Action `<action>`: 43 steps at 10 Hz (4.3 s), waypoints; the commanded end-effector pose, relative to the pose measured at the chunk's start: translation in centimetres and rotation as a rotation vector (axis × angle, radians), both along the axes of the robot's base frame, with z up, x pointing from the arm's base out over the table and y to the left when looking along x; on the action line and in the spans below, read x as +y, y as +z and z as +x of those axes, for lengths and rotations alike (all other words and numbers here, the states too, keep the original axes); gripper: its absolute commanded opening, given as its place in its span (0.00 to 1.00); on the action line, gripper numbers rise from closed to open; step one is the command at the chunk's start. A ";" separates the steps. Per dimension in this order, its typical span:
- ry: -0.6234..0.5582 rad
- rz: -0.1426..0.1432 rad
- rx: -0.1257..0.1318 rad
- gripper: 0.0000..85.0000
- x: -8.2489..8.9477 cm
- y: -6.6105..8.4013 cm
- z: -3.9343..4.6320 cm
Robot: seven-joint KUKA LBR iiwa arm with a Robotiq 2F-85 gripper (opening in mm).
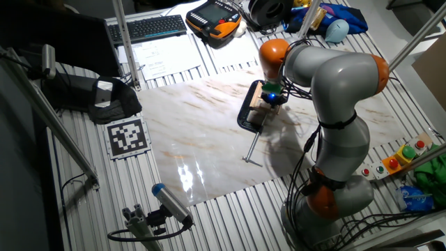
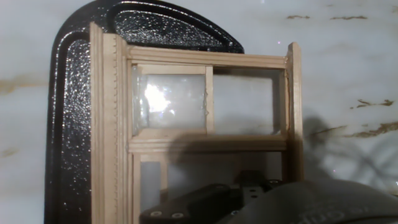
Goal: Open a sliding window
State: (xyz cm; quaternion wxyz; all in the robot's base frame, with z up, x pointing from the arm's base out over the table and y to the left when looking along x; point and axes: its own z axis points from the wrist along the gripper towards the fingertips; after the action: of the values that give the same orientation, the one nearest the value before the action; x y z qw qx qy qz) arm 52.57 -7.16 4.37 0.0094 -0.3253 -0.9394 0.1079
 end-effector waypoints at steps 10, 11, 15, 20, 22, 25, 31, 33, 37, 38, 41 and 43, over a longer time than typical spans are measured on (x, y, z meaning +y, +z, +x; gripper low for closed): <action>-0.004 0.006 0.004 0.00 1.2 0.1 0.66; -0.004 0.006 0.003 0.00 1.3 0.0 0.68; -0.006 0.006 0.005 0.00 1.7 0.0 0.85; -0.002 0.007 0.004 0.00 1.9 0.0 0.91; -0.002 0.007 0.004 0.00 2.0 0.1 0.95; 0.001 0.001 0.005 0.00 2.0 0.1 0.91; 0.035 0.028 0.013 0.00 1.6 2.3 1.08; 0.052 0.023 0.040 0.00 2.2 4.9 1.48; 0.183 0.083 -0.010 0.00 4.3 10.6 0.93; 0.214 0.092 -0.015 0.00 5.3 12.3 1.10; 0.320 0.170 -0.085 0.00 6.7 15.8 1.06; 0.374 0.180 -0.118 0.00 7.3 16.6 0.80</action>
State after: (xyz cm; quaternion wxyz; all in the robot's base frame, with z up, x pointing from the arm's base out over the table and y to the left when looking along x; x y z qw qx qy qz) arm 53.32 0.26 19.50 -0.0388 -0.1477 -0.9883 0.0043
